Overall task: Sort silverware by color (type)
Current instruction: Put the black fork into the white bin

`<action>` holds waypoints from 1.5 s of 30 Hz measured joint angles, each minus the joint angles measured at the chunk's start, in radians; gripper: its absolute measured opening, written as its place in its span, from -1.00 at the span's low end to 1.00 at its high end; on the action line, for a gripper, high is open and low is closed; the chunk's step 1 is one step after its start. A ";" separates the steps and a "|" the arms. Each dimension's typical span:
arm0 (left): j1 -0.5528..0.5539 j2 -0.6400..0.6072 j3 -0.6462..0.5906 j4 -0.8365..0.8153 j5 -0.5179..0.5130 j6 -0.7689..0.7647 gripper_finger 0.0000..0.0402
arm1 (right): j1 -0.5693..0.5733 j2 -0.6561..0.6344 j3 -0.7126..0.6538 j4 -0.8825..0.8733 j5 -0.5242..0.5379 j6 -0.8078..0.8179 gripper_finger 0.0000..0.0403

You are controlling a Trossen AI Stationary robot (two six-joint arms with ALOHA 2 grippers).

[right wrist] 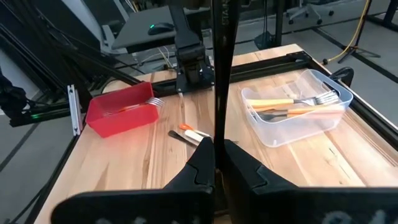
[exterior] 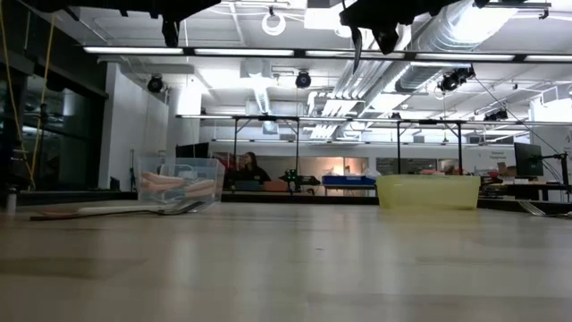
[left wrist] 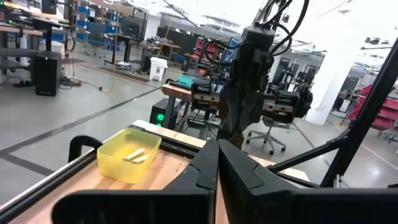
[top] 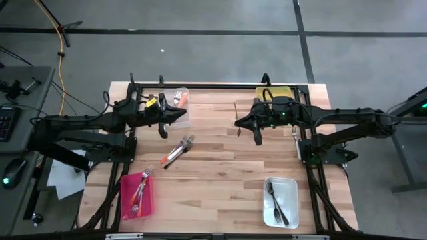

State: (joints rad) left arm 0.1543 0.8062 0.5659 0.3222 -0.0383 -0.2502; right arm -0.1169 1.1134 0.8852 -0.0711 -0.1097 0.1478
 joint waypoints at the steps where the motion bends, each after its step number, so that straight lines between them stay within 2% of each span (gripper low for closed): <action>1: 0.000 0.000 0.000 0.007 0.000 0.000 -0.99 | 0.000 0.001 0.000 0.001 0.000 0.000 -1.00; 11: 0.000 0.000 0.000 0.014 -0.004 0.009 -1.00 | 0.000 0.001 0.000 0.008 -0.020 0.021 -1.00; 17: 0.000 0.000 0.001 0.013 -0.030 -0.025 -1.00 | 0.044 0.001 0.000 -0.028 -0.124 0.208 -1.00; 22: 0.001 0.000 0.001 -0.014 -0.034 -0.017 -1.00 | 0.221 0.001 0.000 -0.185 -0.164 0.413 -1.00; 28: 0.001 0.000 0.001 -0.056 -0.051 -0.005 -1.00 | 0.543 0.001 0.000 -0.360 -0.146 0.787 -1.00; 32: 0.001 0.000 0.001 -0.056 -0.074 -0.009 -1.00 | 0.761 0.001 0.000 -0.396 -0.048 1.091 -1.00; 36: 0.002 0.000 0.001 -0.056 -0.080 -0.009 -1.00 | 0.940 0.010 0.000 -0.423 0.138 1.386 -1.00; 40: 0.003 0.000 0.001 -0.056 -0.080 -0.009 -1.00 | 1.044 0.054 0.000 -0.454 0.261 1.646 -1.00; 45: 0.003 0.000 0.001 -0.056 -0.080 -0.009 -1.00 | 1.082 0.148 0.000 -0.494 0.204 1.854 -1.00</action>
State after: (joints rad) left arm 0.1570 0.8066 0.5671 0.2661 -0.1188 -0.2592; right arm 0.9652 1.2614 0.8852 -0.5650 0.0947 2.0019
